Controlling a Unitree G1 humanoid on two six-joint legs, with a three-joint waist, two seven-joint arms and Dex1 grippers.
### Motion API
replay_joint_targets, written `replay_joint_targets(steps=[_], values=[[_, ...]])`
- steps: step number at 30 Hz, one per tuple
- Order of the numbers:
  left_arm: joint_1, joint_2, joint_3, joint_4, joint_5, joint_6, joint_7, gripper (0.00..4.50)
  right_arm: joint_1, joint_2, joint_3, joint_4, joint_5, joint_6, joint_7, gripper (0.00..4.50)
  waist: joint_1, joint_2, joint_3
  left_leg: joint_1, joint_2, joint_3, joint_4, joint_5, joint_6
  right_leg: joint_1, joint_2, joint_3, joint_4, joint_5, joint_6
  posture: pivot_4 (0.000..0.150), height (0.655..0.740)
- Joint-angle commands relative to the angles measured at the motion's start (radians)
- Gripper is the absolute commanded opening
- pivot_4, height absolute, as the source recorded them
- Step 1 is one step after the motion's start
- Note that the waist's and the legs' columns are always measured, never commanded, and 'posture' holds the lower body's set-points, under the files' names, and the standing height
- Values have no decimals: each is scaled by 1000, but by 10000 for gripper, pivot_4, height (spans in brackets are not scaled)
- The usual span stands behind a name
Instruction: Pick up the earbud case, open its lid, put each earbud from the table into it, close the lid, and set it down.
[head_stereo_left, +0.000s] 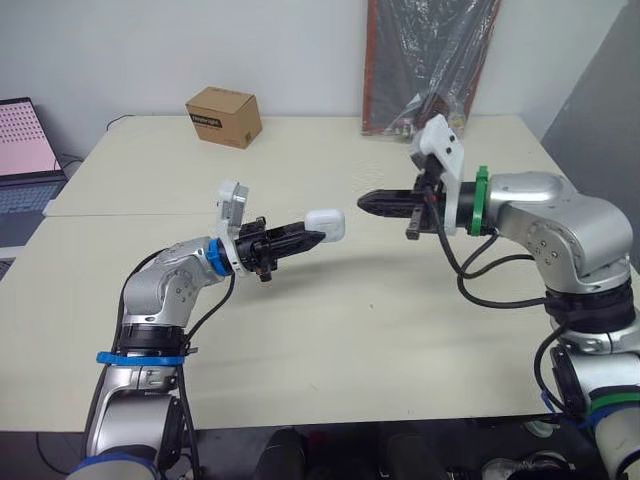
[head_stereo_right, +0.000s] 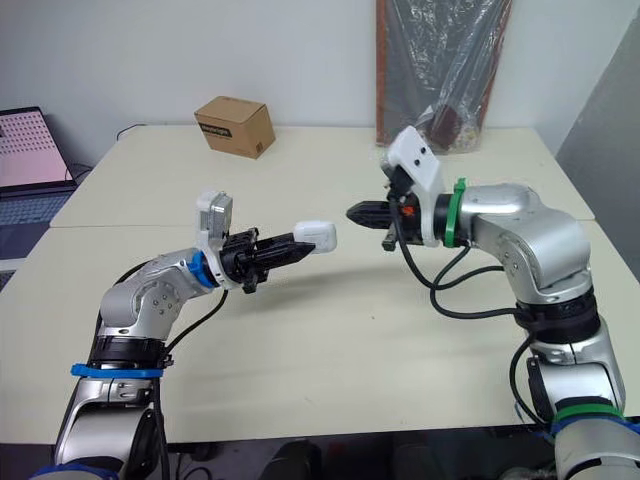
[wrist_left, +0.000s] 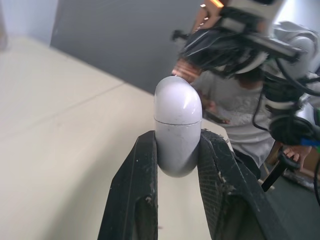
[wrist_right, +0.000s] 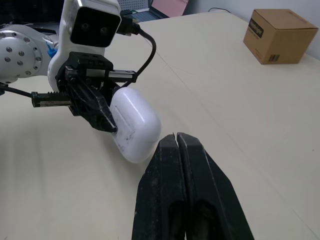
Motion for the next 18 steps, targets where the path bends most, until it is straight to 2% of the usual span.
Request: replay_joint_targets(steps=[1, 7, 11, 14, 16, 18], values=[[-69, 0, 52, 22, -85, 121, 21, 7229, 16, -2, -60, -28, 53, 29, -16, 282, 0, 0, 0, 0, 0, 0, 0, 0, 0, 0, 0, 0, 0, 0, 0, 1500, 7400], [-94, 6, 87, 51, -159, 263, 34, 7229, 34, -25, -61, -15, 78, 71, -7, 282, -1, 0, 0, 0, 0, 0, 0, 0, 0, 0, 0, 0, 0, 1, -1, 1500, 7400], [-119, 7, 111, 86, -199, 409, 110, 7229, 36, -65, -57, -28, 98, 85, 22, 282, -1, 0, 0, 0, 0, 0, 0, 0, 0, 0, 0, 0, 0, 1, -1, 1500, 7400], [-123, -5, 112, 91, -182, 417, 160, 7229, 46, -97, -60, -44, 109, 66, 49, 282, 0, 0, 0, 0, 0, 0, 0, 0, 0, 0, 0, 0, 0, 0, 0, 1500, 7400], [-137, -11, 71, 123, -120, 435, 244, 7229, 71, -144, -44, -74, 79, 6, 88, 282, 1, 0, 0, 0, 0, 0, 0, 0, 0, 0, 0, 0, 0, 0, -1, 1500, 7400], [-143, -17, 44, 150, -85, 436, 269, 7229, 90, -166, -36, -91, 66, -29, 105, 282, 1, 0, 0, 0, 0, 0, 0, 0, 0, 0, 0, 0, 0, 0, 0, 1500, 7400]])
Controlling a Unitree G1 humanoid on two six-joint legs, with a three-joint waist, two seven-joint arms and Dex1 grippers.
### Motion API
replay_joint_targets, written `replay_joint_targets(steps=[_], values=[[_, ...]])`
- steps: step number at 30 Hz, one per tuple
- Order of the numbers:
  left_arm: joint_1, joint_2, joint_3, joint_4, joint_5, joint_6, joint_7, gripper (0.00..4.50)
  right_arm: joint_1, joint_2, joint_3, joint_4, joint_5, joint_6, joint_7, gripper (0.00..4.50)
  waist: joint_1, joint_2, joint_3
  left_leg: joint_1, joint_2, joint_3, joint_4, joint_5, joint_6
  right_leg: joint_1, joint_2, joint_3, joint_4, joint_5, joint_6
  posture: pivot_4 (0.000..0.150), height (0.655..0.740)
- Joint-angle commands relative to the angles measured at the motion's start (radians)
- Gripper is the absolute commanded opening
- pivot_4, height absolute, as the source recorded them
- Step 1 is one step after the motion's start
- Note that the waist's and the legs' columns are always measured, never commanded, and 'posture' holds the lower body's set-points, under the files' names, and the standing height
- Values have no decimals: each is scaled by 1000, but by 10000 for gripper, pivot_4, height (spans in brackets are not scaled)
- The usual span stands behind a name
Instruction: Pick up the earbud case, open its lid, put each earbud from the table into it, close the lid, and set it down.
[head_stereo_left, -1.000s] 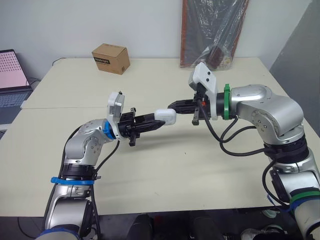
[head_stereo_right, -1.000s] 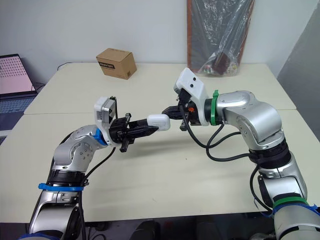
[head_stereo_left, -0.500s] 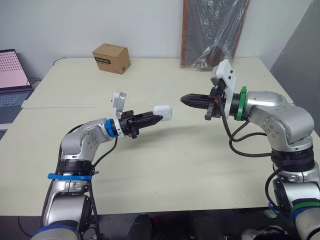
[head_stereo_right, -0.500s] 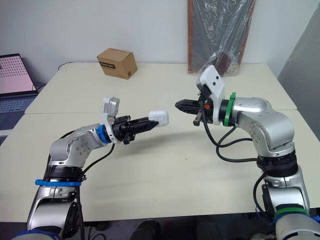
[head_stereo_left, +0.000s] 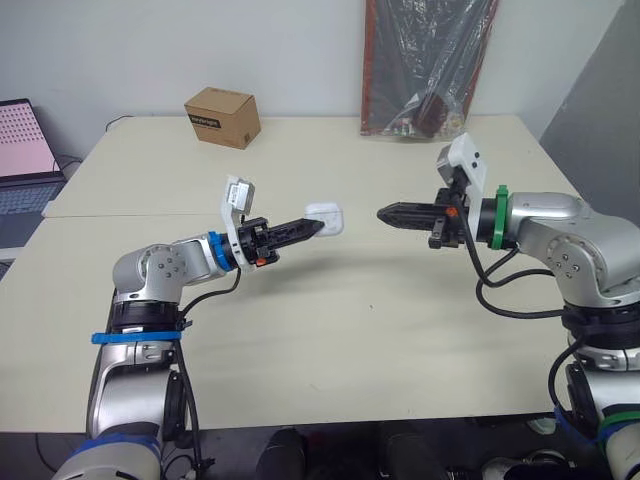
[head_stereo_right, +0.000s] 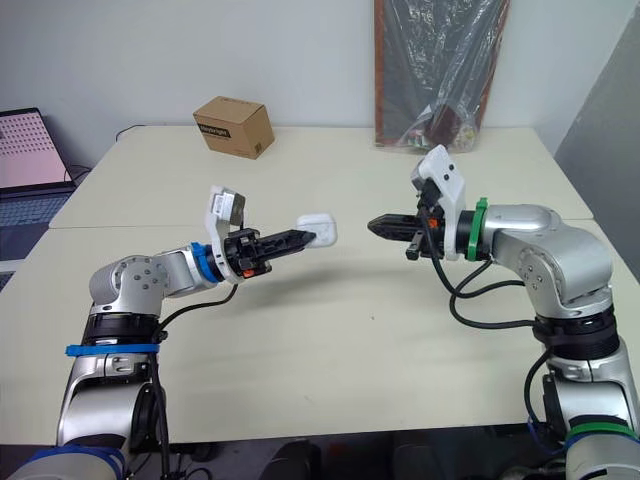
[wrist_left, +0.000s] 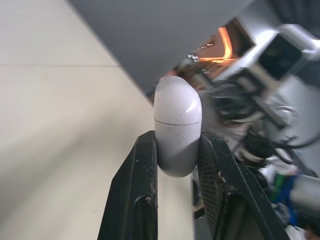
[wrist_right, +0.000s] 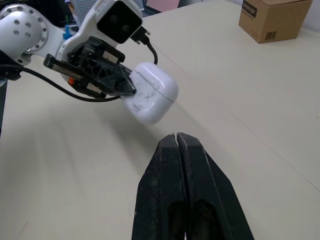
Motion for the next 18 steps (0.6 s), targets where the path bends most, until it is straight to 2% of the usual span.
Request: replay_joint_targets(steps=[1, 5, 11, 18], values=[[-30, -14, -29, 49, 49, 7, 45, 7229, 15, -37, -5, -59, -13, -75, 37, 282, 0, 0, 0, 0, 0, 0, 0, 0, 0, 0, 0, 0, 0, 0, 0, 1500, 7400], [-65, -64, -67, 192, 130, -40, 70, 7229, 35, -48, 1, -64, -21, -97, 32, 282, 0, 0, 0, 0, -1, 0, 0, 0, 0, 0, 0, 0, 0, 0, 0, 1500, 7400], [-97, -119, -127, 362, 242, -185, -4, 7229, 80, -76, 14, -92, -43, -110, 31, 282, 1, 0, 0, 0, -1, 1, 0, 0, 0, 0, 0, 0, 0, 0, -1, 1500, 7400], [-125, -105, -145, 459, 327, -232, -51, 7229, 138, -108, 60, -93, -120, -181, 33, 282, -2, 0, 0, 0, -1, 1, 0, 0, 0, 0, 0, 1, 0, 0, 0, 1500, 7400]])
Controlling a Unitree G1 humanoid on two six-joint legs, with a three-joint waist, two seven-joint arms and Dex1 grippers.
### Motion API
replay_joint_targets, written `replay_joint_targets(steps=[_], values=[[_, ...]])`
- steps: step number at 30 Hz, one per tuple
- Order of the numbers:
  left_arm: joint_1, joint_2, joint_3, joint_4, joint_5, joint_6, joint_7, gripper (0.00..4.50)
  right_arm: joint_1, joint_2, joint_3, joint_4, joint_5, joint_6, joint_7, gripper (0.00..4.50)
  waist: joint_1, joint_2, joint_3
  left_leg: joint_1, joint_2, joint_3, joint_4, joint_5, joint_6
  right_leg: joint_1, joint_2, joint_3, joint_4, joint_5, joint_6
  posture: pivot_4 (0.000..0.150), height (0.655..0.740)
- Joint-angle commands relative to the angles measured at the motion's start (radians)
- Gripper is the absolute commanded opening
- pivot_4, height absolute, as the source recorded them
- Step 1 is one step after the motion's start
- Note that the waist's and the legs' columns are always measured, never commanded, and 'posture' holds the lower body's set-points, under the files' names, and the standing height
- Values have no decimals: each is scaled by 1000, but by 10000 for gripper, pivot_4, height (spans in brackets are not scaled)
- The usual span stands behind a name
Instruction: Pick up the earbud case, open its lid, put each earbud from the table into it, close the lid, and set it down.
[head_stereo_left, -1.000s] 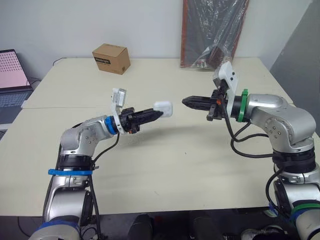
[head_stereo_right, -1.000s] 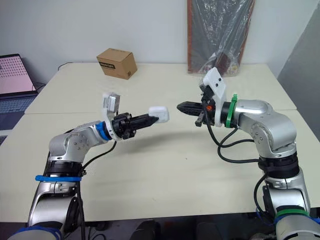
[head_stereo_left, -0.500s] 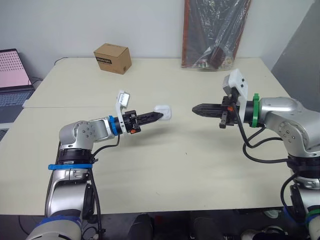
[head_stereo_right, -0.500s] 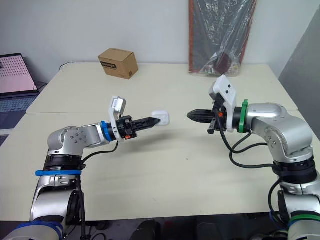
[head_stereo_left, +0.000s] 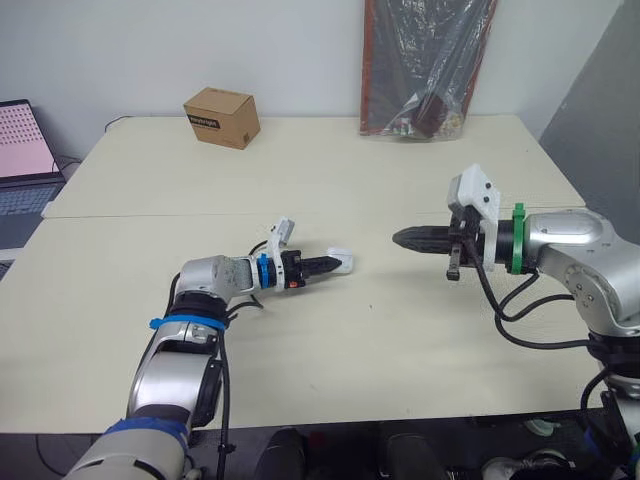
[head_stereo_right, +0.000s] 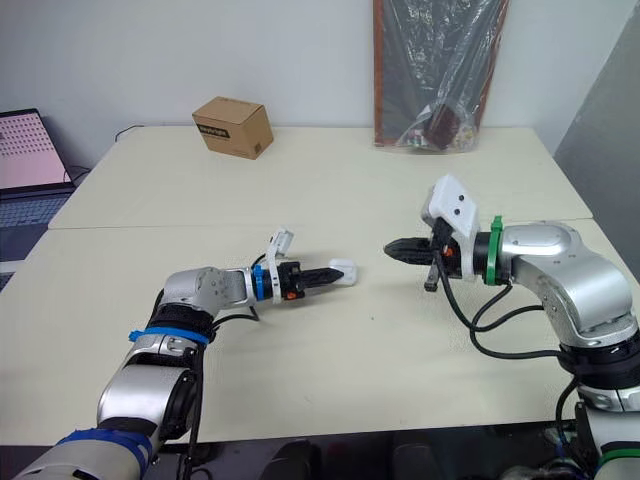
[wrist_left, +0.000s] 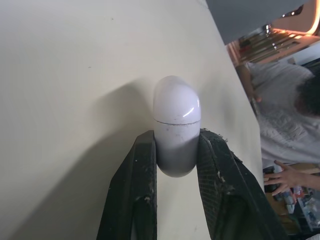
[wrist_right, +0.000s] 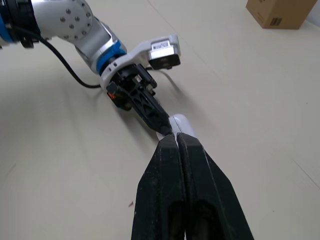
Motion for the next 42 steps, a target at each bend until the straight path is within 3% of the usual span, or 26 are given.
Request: replay_joint_targets(steps=[1, 9, 18, 24, 29, 35, 42], values=[[-23, 23, -2, 28, 33, -14, -33, 7229, 3, -10, 4, -15, -33, -43, -2, 282, -1, 0, 0, 0, 0, 0, 0, 0, 0, 0, 0, 0, 0, 0, 0, 1500, 7400], [-19, 32, -10, 55, 94, -24, -41, 7229, 7, -2, 17, 5, -54, -63, 2, 282, -1, 0, 0, 0, 0, 0, 0, 0, 0, 0, 0, 0, 0, 0, 0, 1500, 7400], [63, 127, -51, -80, 171, -87, -39, 34564, 16, 7, 29, 14, -72, -82, 3, 0, -6, 0, 0, 2, 0, 0, 0, 0, 0, 1, 0, 1, 1, 0, 0, 1500, 7400], [245, 270, -16, -312, 201, -258, -17, 34564, 45, 10, 23, 15, -79, -99, 0, 0, -29, 0, 0, 6, 3, 1, -2, 0, 0, 2, 2, 2, 3, 0, -1, 1500, 7400], [413, 304, 102, -554, 166, -308, 88, 34564, 122, 22, 8, -14, -81, -129, -23, 0, -23, 0, 0, 5, 3, 1, -4, 0, 0, 1, 1, 3, 1, 1, -2, 1500, 7400], [648, 211, 253, -860, 139, -458, 263, 34564, 236, 36, -33, -93, -70, -178, -57, 0, 2, 0, 0, 2, 0, 2, -3, 0, 0, 1, -3, 2, -1, 2, -4, 1500, 7400], [909, 123, 323, -1147, 161, -450, 457, 34564, 403, 67, -99, -209, -63, -210, -135, 0, 7, -1, -1, 2, 0, 1, -2, 0, 0, 2, -4, 1, -2, 0, 1, 1500, 7400]])
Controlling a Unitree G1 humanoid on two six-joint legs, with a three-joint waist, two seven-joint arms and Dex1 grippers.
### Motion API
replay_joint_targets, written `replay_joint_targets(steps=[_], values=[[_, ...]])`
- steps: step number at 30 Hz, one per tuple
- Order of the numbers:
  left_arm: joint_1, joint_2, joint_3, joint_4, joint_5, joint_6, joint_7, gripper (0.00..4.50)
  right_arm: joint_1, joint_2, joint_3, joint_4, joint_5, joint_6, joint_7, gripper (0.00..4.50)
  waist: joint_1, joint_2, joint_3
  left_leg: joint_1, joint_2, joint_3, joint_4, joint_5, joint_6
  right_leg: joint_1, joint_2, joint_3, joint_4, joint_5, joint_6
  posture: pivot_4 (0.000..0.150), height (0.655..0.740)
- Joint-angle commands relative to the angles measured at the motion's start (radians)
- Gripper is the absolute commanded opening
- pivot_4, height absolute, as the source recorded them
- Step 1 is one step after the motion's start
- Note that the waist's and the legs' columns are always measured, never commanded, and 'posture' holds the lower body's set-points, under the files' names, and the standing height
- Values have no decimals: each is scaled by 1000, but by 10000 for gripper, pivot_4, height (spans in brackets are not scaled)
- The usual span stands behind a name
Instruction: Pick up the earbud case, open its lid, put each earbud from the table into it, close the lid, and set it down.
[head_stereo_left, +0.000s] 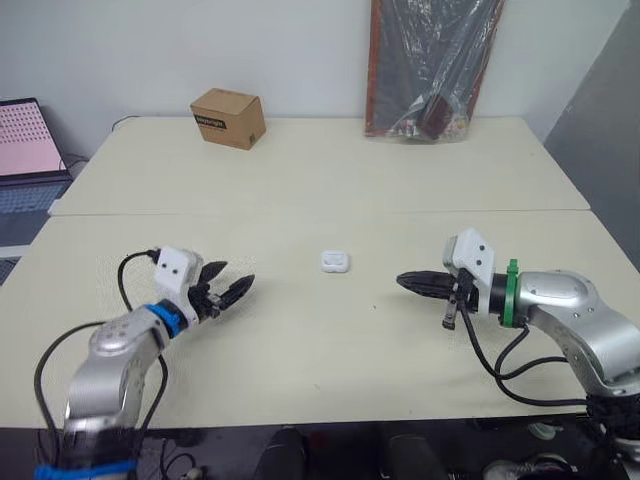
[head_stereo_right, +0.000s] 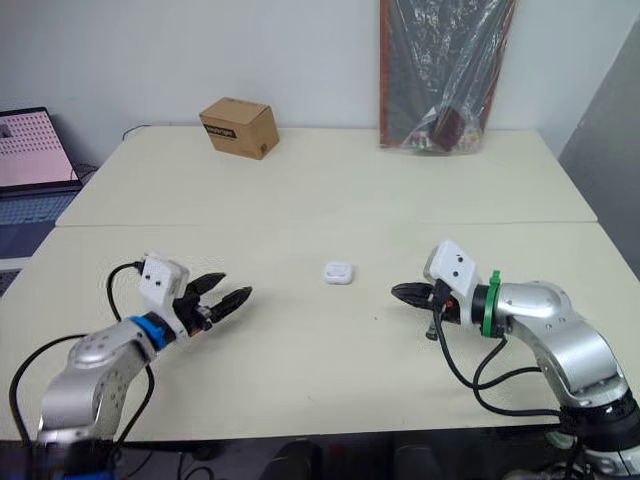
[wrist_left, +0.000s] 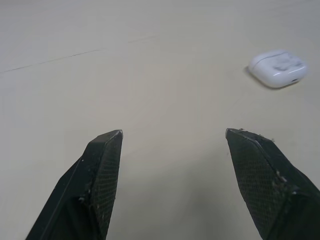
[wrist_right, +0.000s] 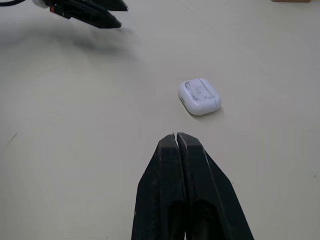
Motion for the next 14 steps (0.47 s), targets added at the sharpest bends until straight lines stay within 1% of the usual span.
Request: replay_joint_targets(steps=[1, 4, 8, 14], values=[[67, -20, 58, -126, -22, 7, 65, 34564, 63, 11, -49, -70, -4, -43, -40, 0, 0, 0, 0, 0, 0, 0, 0, 0, 0, 0, 0, 0, 0, 0, 0, 1500, 7400], [152, -48, 88, -176, -41, 6, 93, 34564, 137, 16, -34, -90, -30, -72, -61, 0, 0, -1, 0, 1, 1, 0, 0, 0, 0, 0, 1, 0, 0, 0, 0, 1500, 7400], [226, -76, 91, -200, -40, -14, 111, 34564, 167, 32, -16, -64, -65, -92, -87, 0, 0, -1, -1, 1, 1, 1, 0, 0, 0, 0, 2, 0, 0, -1, 0, 1500, 7400], [252, -97, 76, -185, -38, -65, 102, 34564, 156, 49, -3, -40, -81, -91, -96, 0, 0, -1, -1, 2, 1, 1, 0, 0, 0, 1, 2, 0, 0, -1, 0, 1500, 7400]])
